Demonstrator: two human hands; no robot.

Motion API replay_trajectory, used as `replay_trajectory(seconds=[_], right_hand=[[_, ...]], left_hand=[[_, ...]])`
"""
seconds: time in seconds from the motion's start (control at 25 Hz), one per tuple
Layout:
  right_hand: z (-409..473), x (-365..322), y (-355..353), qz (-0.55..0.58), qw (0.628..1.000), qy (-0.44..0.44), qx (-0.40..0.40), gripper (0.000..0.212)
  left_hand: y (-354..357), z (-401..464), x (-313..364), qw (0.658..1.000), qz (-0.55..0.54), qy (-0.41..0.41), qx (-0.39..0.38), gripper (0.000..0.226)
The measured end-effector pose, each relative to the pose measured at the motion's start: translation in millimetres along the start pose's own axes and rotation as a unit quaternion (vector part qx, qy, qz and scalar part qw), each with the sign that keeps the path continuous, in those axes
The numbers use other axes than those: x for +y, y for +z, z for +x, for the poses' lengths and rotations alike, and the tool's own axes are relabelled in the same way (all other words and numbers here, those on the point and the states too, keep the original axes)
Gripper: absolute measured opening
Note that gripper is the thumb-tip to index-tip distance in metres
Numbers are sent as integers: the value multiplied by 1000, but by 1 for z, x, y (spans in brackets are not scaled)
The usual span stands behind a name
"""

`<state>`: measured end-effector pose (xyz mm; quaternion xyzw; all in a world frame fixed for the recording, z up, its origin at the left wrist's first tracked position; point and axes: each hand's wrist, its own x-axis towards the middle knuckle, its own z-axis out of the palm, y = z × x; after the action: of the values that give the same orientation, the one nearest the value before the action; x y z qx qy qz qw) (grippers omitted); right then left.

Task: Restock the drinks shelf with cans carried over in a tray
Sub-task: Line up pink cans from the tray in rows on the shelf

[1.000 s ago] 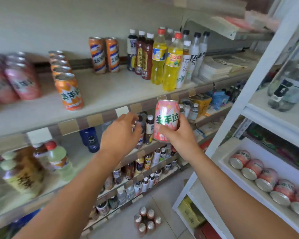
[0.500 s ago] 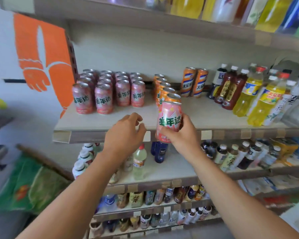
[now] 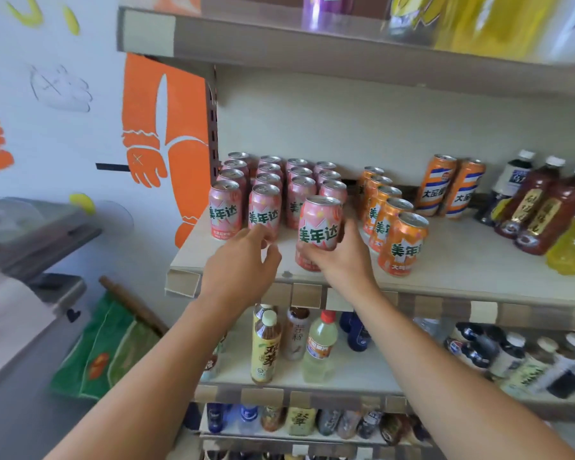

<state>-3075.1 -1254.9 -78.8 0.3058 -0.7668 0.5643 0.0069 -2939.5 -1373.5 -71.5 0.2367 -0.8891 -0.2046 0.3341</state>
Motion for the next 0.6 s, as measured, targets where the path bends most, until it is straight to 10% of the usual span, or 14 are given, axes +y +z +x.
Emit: replay_trajectory(seconds=[0.6], right_hand=[[78,39,53,-49,998,22,37,76]], left_hand=[[29,50,-21,1000,5,-9,-27,23]])
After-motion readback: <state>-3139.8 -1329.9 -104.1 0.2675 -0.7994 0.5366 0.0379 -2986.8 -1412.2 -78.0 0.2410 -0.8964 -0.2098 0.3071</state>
